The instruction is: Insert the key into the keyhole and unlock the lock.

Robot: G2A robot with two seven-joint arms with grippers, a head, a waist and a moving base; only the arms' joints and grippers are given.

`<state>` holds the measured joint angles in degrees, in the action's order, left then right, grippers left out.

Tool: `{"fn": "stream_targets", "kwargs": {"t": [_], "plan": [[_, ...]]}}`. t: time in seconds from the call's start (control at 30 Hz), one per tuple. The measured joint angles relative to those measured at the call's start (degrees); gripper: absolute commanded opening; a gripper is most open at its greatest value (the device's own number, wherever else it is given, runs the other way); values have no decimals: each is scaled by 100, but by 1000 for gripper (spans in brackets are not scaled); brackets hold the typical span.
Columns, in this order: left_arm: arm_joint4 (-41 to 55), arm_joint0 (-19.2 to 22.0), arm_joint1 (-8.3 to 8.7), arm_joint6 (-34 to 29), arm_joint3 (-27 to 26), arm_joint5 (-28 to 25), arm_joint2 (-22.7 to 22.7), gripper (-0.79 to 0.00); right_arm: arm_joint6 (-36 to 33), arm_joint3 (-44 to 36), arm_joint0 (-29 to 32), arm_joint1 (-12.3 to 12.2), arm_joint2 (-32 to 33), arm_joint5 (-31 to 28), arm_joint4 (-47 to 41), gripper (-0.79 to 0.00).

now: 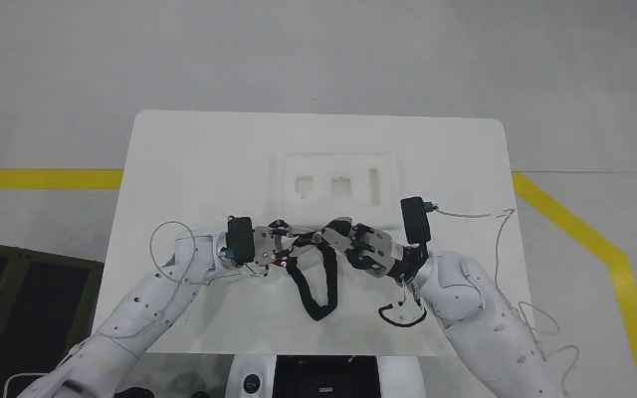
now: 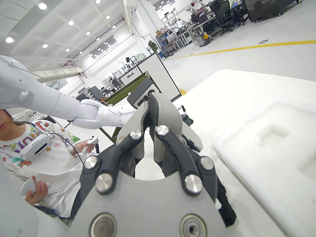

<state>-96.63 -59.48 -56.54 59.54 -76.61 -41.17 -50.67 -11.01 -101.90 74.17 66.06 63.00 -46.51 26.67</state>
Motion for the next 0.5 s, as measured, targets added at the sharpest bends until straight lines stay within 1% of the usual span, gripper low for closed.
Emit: {"fn": "stream_targets", "kwargs": {"t": [0.23,0.5], "plan": [[-10,-16,-4,36,41,16,-10,-785,29,-147,144,-34,222,21,45,-785],[-47,-28,0,69,28,33,-37,-785,-91,-41,54,-10,77,101,7,-785]]}}
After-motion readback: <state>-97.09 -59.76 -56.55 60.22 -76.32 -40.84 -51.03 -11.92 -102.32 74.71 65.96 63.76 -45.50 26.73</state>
